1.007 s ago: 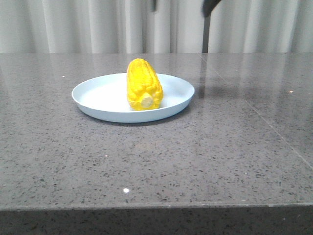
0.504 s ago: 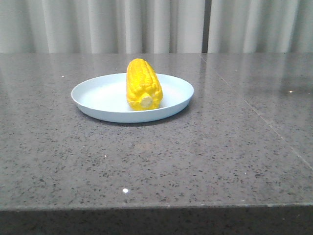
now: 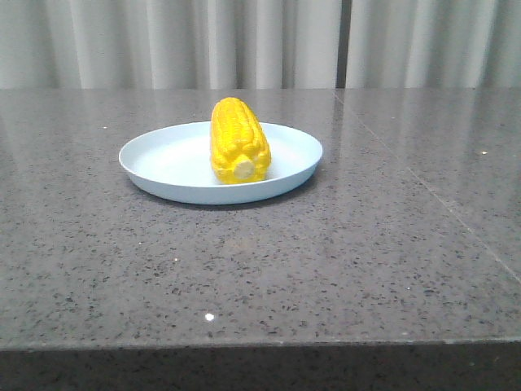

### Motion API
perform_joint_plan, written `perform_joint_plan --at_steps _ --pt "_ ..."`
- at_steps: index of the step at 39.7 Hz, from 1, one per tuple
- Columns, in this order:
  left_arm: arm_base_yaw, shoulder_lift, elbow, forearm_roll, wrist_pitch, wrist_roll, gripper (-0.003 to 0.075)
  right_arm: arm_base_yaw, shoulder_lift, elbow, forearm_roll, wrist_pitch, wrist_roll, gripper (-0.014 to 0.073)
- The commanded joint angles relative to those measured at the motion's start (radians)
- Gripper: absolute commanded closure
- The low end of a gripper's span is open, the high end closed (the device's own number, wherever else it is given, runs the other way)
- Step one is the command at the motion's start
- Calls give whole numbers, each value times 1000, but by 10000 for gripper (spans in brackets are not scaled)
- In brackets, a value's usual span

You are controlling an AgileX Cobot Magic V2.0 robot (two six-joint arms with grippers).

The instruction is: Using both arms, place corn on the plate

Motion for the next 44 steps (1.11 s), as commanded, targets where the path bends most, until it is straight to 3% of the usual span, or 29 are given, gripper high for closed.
perform_joint_plan --at_steps 1,11,20,44 --pt "2 13 -23 4 -80 0 734 -5 -138 115 -61 -169 -17 663" --pt "2 13 -23 4 -80 0 734 -5 -521 451 -99 -393 -17 663" --pt "2 13 -23 4 -80 0 734 -5 -797 576 -102 -501 -17 663" --pt "2 13 -23 4 -80 0 734 -5 -850 580 -99 -479 -16 663"
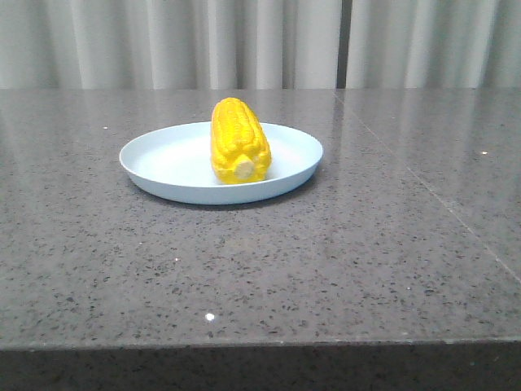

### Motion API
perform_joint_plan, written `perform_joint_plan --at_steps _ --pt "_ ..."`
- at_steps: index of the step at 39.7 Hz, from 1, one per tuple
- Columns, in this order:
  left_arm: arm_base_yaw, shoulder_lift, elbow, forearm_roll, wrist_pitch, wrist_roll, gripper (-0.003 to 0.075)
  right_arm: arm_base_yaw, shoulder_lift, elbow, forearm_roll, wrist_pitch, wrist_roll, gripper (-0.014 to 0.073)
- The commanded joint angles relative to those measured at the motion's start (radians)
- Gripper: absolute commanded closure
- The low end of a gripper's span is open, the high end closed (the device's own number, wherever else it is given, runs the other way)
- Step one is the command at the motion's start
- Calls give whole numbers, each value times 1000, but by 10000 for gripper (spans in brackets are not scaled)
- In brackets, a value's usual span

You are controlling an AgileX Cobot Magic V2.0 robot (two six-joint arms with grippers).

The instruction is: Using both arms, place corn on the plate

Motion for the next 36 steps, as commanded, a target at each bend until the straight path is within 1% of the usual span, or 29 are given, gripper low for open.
perform_joint_plan --at_steps 1,20,22,25,27,30,34,36 --pt "2 13 -23 4 -80 0 734 -5 10 -24 -19 -80 -6 663" --pt "2 13 -16 4 -100 7 734 -5 10 -24 -19 -80 -6 663" --pt "2 11 -9 -4 -113 43 734 -5 10 -24 -19 -80 -6 663" --pt "9 2 15 -86 -145 151 734 -5 10 -24 -19 -80 -6 663" --pt "25 -13 37 -145 -174 198 734 -5 10 -24 -19 -80 -6 663" --pt "61 -49 70 -189 -187 204 734 -5 10 -24 -19 -80 -6 663" --pt "131 -106 128 -201 -189 204 734 -5 10 -24 -19 -80 -6 663" --pt "166 -102 156 -202 -197 204 734 -5 11 -24 -19 -80 -6 663"
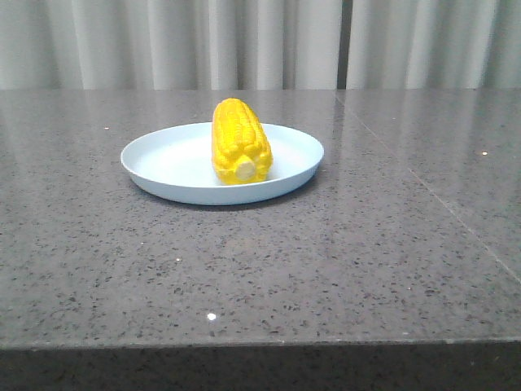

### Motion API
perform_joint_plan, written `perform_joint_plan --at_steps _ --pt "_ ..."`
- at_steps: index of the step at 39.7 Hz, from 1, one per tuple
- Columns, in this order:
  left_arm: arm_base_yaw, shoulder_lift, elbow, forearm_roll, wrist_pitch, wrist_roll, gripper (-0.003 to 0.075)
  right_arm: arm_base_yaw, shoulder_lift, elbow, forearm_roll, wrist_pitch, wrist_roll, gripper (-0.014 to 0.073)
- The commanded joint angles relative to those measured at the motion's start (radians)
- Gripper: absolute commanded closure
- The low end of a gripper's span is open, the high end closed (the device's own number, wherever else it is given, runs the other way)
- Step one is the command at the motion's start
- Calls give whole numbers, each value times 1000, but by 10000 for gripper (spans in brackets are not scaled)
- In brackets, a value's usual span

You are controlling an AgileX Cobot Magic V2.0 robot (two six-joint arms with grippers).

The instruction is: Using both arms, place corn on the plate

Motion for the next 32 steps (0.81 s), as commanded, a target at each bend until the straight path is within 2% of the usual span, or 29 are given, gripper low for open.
perform_joint_plan --at_steps 1,6,12,14,32 --pt "60 -20 23 -20 -92 6 734 -5 11 -24 -19 -80 -6 663" --pt "121 -23 104 -37 -121 6 734 -5 11 -24 -19 -80 -6 663" --pt "145 -23 207 -39 -226 6 734 -5 11 -24 -19 -80 -6 663" --pt "145 -23 202 -42 -187 6 734 -5 11 -24 -19 -80 -6 663" --pt "145 -21 204 -42 -190 6 734 -5 11 -24 -19 -80 -6 663"
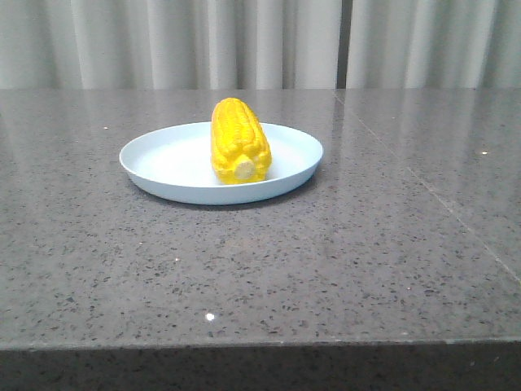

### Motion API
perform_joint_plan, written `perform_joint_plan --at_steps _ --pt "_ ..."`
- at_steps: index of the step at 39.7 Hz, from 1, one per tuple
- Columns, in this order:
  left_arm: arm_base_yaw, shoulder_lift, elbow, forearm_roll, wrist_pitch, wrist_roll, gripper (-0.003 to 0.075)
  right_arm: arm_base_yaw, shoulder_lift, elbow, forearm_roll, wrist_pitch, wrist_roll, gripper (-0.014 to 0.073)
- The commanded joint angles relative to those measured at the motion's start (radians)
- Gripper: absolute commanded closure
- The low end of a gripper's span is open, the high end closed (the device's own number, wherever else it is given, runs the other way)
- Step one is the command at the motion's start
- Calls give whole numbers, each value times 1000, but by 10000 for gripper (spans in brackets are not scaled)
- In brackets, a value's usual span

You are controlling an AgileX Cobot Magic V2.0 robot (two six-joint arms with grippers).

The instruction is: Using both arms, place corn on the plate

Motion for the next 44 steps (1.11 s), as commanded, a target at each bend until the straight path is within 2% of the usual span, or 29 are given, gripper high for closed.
perform_joint_plan --at_steps 1,18,24,33,41,44 --pt "4 -21 4 -7 -88 1 734 -5 11 -26 -19 -80 -6 663" --pt "4 -21 4 -7 -88 1 734 -5 11 -26 -19 -80 -6 663" --pt "4 -21 4 -7 -88 1 734 -5 10 18 -12 -130 -11 663" --pt "4 -21 4 -7 -88 1 734 -44 -45 205 218 -266 -273 663" --pt "4 -21 4 -7 -88 1 734 -128 -112 365 332 -357 -283 663" --pt "4 -21 4 -7 -88 1 734 -134 -123 367 339 -320 -283 663"
